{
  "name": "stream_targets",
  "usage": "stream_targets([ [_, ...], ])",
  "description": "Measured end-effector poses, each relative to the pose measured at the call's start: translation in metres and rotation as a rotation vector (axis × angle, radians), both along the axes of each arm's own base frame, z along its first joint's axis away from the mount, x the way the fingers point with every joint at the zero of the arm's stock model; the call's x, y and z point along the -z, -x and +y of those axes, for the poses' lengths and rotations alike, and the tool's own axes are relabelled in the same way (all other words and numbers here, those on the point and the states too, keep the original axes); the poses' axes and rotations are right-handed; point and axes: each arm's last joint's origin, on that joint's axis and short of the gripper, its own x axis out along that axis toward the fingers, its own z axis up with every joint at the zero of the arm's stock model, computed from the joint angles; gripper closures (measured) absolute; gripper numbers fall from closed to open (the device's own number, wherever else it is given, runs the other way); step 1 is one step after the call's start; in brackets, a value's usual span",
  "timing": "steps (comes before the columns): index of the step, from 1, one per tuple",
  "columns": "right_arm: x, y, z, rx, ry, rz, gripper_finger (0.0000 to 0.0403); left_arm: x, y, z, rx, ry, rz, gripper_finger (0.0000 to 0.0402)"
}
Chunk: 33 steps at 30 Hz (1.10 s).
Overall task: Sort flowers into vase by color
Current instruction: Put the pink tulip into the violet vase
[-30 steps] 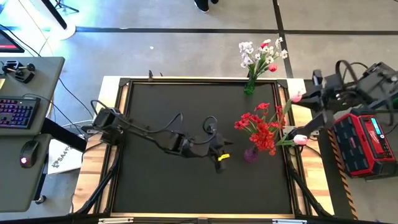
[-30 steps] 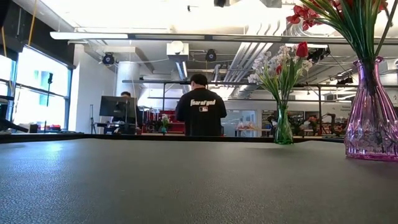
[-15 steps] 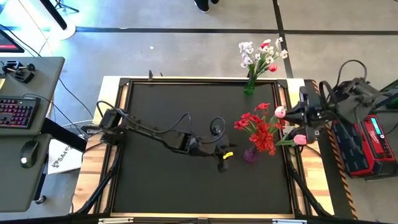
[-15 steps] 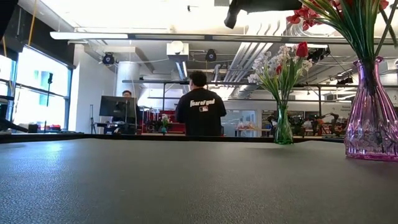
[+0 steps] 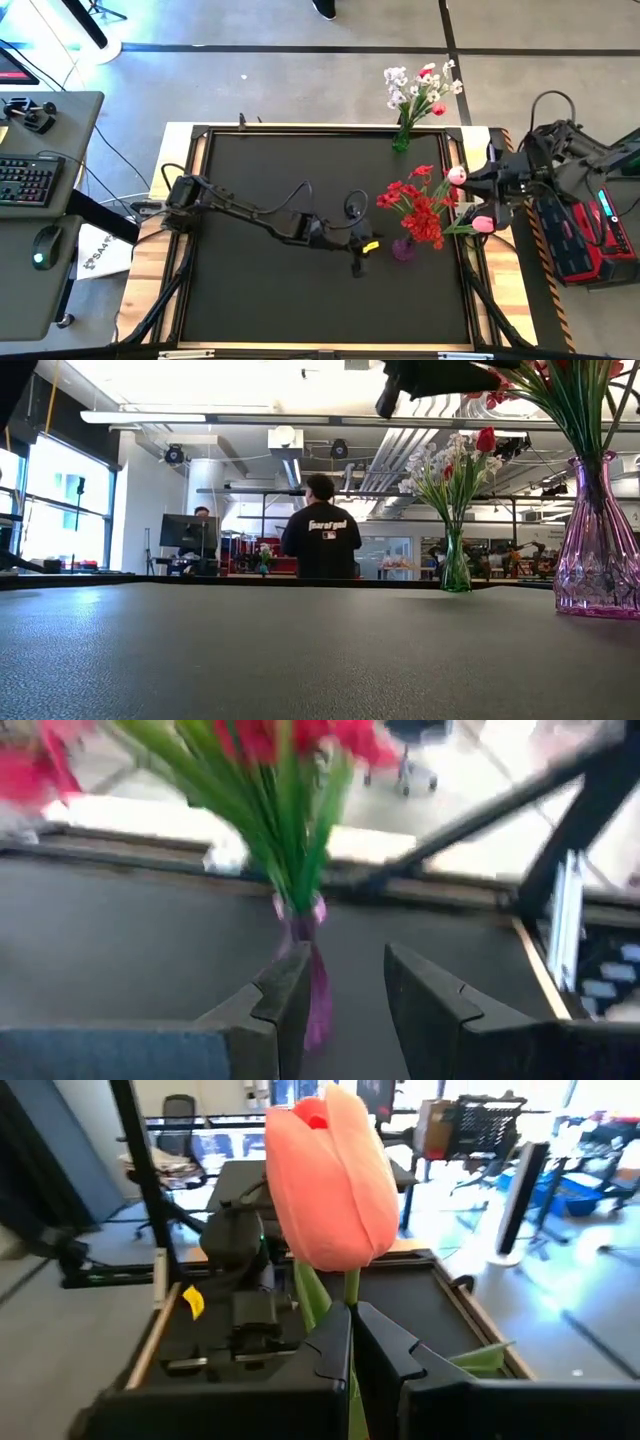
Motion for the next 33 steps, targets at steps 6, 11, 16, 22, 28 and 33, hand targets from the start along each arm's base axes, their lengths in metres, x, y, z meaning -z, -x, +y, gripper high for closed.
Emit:
stream_targets([
  [6, 0.019, -0.005, 0.016, 0.021, 0.028, -0.005, 0.0403, 0.003, -0.008, 0.012, -0.016, 0.008, -0.05, 0.0284],
  [11, 0.018, -0.002, 0.021, 0.042, 0.03, -0.055, 0.0403, 0.001, -0.012, 0.017, -0.004, 0.025, -0.097, 0.0284],
  [16, 0.0, 0.006, 0.017, 0.05, 0.079, -0.118, 0.0403, 0.007, -0.014, 0.02, 0.015, 0.032, -0.09, 0.0284],
  [22, -0.023, 0.015, 0.007, 0.073, 0.133, -0.164, 0.0403, 0.008, -0.015, 0.022, 0.013, 0.027, -0.091, 0.0284],
  [28, -0.043, 0.019, 0.0, 0.068, 0.159, -0.194, 0.0403, 0.008, -0.015, 0.021, 0.013, 0.027, -0.092, 0.0284],
  [33, -0.06, 0.02, -0.004, 0.051, 0.152, -0.232, 0.0403, 0.008, -0.015, 0.021, 0.013, 0.027, -0.091, 0.0284],
])
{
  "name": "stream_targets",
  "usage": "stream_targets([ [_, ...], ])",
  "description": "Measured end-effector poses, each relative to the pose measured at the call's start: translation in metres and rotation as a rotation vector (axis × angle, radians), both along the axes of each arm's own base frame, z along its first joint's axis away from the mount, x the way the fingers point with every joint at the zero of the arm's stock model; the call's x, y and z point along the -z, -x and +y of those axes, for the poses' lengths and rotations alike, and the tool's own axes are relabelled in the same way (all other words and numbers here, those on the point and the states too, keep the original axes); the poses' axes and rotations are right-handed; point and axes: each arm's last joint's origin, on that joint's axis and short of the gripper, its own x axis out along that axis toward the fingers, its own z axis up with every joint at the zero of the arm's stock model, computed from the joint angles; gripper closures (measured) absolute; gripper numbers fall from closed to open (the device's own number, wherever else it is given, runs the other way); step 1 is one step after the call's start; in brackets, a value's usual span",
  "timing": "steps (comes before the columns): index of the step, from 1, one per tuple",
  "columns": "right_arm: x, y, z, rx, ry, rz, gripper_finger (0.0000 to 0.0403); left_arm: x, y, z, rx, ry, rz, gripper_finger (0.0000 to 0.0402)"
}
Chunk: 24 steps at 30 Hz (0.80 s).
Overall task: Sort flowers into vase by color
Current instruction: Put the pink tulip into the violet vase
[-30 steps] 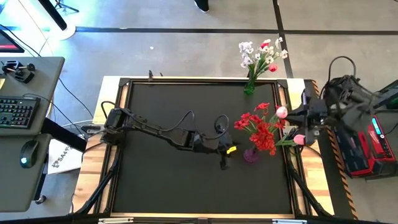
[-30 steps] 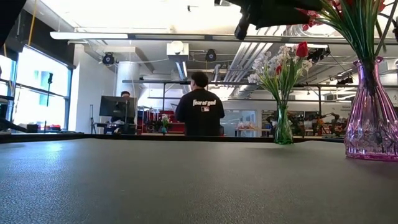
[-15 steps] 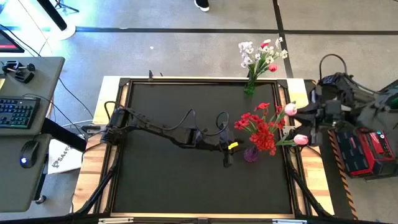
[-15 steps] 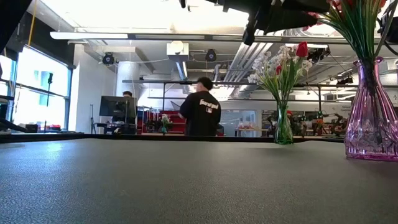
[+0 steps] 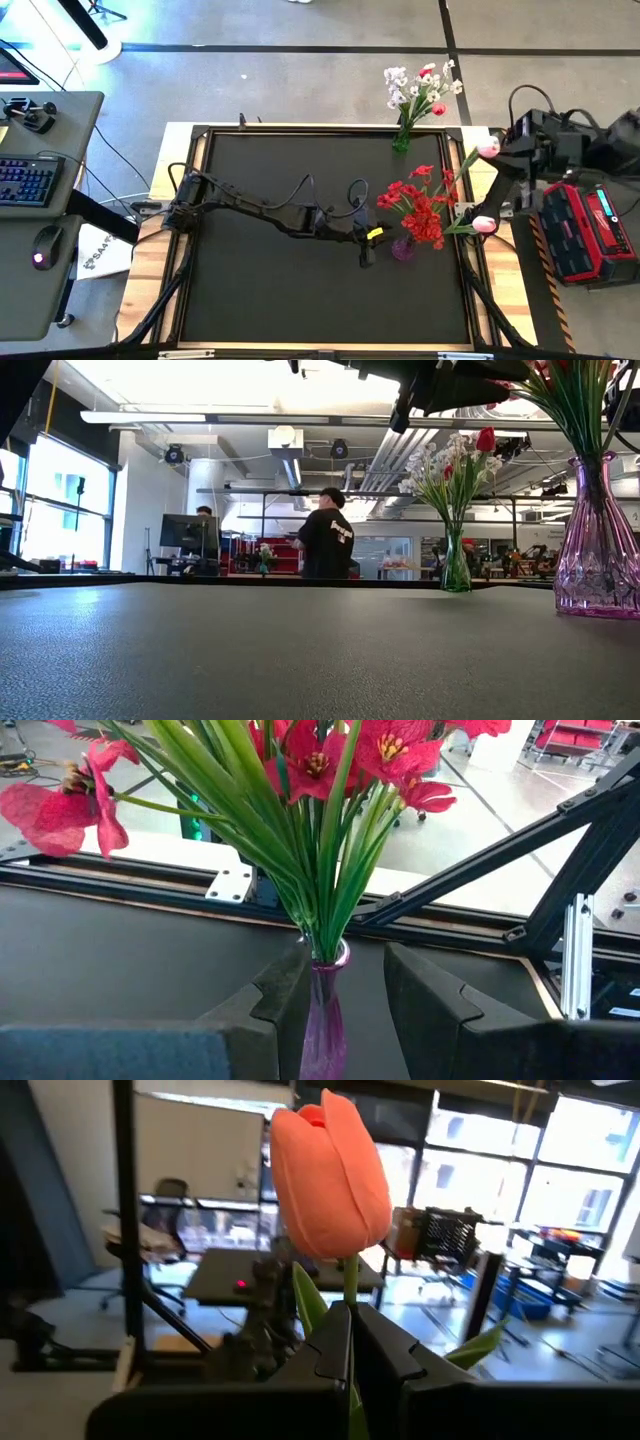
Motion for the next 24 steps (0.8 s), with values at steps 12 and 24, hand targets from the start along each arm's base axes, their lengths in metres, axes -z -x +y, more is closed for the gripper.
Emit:
stream_targets([
  [12, -0.01, -0.004, 0.014, -0.114, -0.046, -0.061, 0.0403, 0.0, 0.0, 0.0, -0.004, -0.002, -0.001, 0.0284],
  [24, 0.032, -0.02, 0.055, 0.025, -0.077, 0.015, 0.0403, 0.0, 0.0, 0.0, 0.001, -0.02, 0.0, 0.0284],
])
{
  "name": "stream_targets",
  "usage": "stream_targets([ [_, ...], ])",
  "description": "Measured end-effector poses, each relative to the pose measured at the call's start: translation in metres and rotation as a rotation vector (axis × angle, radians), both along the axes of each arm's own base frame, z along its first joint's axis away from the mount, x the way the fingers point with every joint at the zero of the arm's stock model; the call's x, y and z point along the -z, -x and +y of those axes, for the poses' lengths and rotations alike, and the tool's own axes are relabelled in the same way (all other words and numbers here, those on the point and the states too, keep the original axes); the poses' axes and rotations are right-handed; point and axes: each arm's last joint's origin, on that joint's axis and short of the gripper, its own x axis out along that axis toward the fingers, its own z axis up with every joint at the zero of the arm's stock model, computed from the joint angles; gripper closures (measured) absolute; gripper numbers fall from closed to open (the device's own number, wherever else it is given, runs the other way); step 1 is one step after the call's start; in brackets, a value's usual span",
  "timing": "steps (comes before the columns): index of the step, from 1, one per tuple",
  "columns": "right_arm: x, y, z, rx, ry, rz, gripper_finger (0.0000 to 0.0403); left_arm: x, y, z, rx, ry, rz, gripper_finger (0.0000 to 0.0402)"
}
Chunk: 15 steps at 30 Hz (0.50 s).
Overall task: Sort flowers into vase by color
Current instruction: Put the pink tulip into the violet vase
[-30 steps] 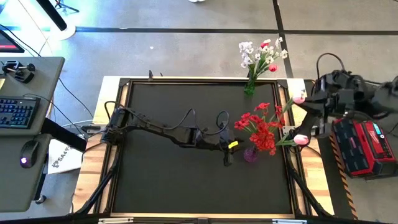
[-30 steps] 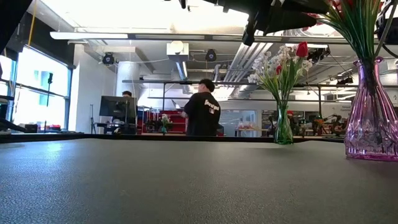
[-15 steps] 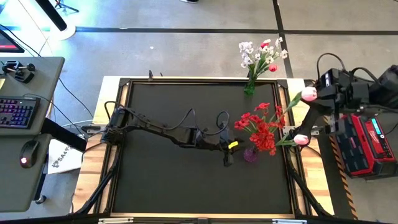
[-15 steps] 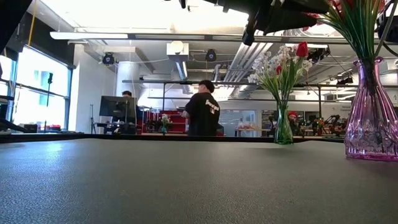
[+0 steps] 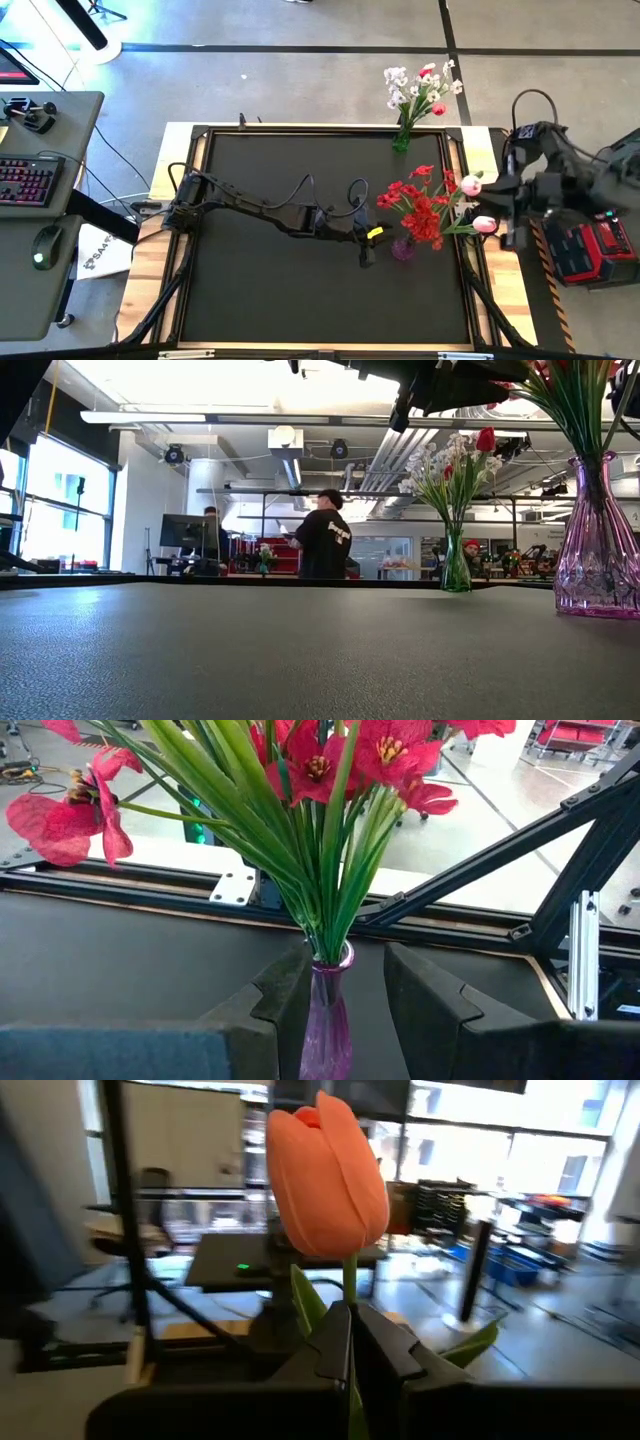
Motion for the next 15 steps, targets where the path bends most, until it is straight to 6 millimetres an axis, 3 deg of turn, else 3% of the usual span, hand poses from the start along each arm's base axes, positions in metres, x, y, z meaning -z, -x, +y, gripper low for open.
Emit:
stream_targets([
  [6, 0.012, -0.008, 0.016, 0.148, 0.029, 0.018, 0.0403, 0.0, 0.0, 0.0, 0.003, 0.001, 0.0, 0.0284],
  [15, -0.039, -0.004, 0.002, 0.12, 0.025, -0.012, 0.0403, 0.0, 0.0, -0.004, 0.035, 0.008, 0.001, 0.0284],
])
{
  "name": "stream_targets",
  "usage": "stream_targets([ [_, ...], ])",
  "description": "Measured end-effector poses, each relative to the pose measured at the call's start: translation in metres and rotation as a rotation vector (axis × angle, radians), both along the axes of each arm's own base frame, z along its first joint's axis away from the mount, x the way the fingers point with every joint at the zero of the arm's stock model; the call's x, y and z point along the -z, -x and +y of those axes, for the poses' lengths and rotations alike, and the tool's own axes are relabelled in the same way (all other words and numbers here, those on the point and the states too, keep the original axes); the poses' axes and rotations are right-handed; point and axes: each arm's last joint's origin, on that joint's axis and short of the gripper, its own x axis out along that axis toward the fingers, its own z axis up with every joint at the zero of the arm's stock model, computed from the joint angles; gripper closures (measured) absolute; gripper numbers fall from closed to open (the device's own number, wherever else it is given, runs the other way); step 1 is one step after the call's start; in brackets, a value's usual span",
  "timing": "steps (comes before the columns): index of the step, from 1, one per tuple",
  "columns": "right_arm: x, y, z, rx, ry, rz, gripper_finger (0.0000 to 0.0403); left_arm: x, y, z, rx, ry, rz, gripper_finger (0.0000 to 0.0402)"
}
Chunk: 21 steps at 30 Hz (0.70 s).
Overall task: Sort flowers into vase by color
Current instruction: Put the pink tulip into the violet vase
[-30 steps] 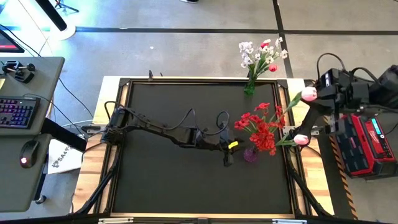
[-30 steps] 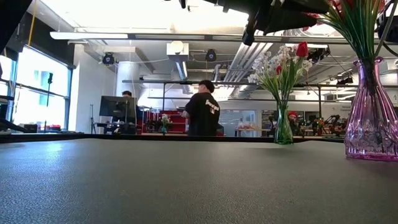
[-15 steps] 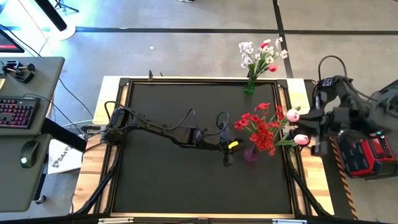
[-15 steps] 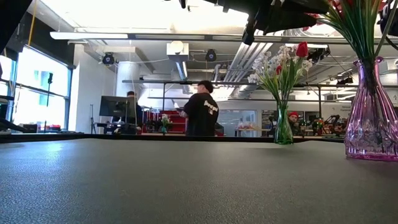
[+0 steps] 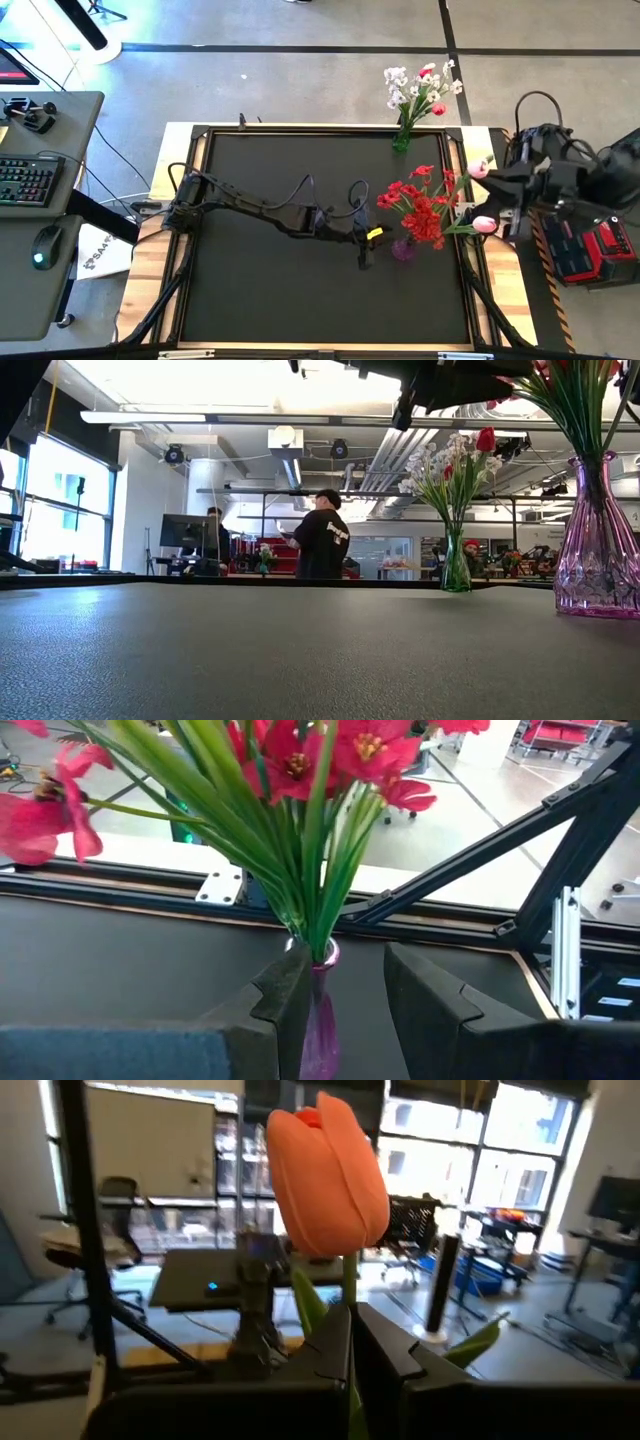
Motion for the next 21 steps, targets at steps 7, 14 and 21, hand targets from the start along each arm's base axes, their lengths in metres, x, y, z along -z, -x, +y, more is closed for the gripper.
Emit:
stream_targets([
  [7, -0.019, -0.006, -0.014, -0.068, 0.004, -0.094, 0.0403, 0.0, 0.001, -0.005, 0.01, 0.0, 0.0, 0.0284],
  [14, -0.012, -0.015, -0.011, -0.018, 0.074, -0.049, 0.0403, 0.0, 0.001, -0.007, 0.016, 0.0, 0.001, 0.0284],
  [21, 0.014, -0.017, -0.008, 0.002, -0.002, 0.024, 0.0403, 0.001, 0.002, -0.01, 0.021, -0.001, 0.007, 0.0284],
])
